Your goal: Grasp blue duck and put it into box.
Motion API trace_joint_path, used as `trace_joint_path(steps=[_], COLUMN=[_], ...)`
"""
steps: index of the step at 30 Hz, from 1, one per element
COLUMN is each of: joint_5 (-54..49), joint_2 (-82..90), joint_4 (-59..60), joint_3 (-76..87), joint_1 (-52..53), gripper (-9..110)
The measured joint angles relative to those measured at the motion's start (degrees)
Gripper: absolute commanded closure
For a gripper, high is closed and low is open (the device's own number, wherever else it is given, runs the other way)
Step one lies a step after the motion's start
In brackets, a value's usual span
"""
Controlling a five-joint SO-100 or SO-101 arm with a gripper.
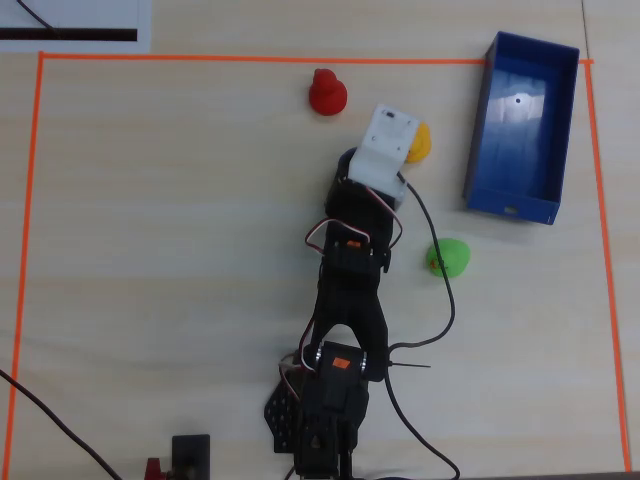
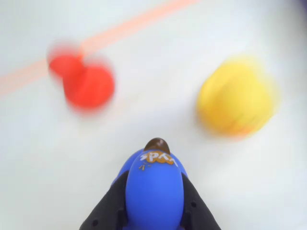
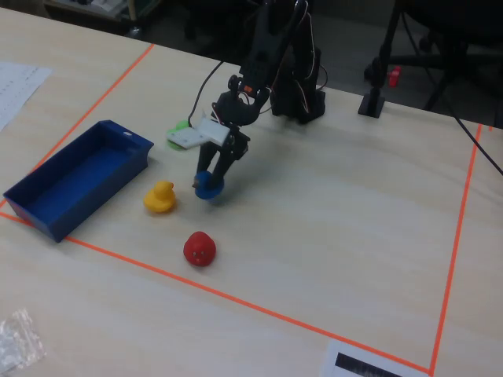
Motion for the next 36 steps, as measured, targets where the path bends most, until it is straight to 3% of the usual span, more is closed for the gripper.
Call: trace_joint_path(steps=[7, 21, 22, 26, 32, 36], joint_5=[1.49, -8.09, -8.61, -10.72, -11.43, -9.14], joint_2=[-5.98, -51.33, -53.96, -61.08, -61.35, -58.89], joint_4=[8.53, 3.08, 3.25, 3.25, 4.31, 5.27], joint_3=[-28.65, -75.76, -78.13, -82.09, -81.21, -76.82], joint_1=[12.04, 24.61, 24.87, 25.49, 25.66, 25.66], gripper=[101, 101, 97, 79, 67, 70])
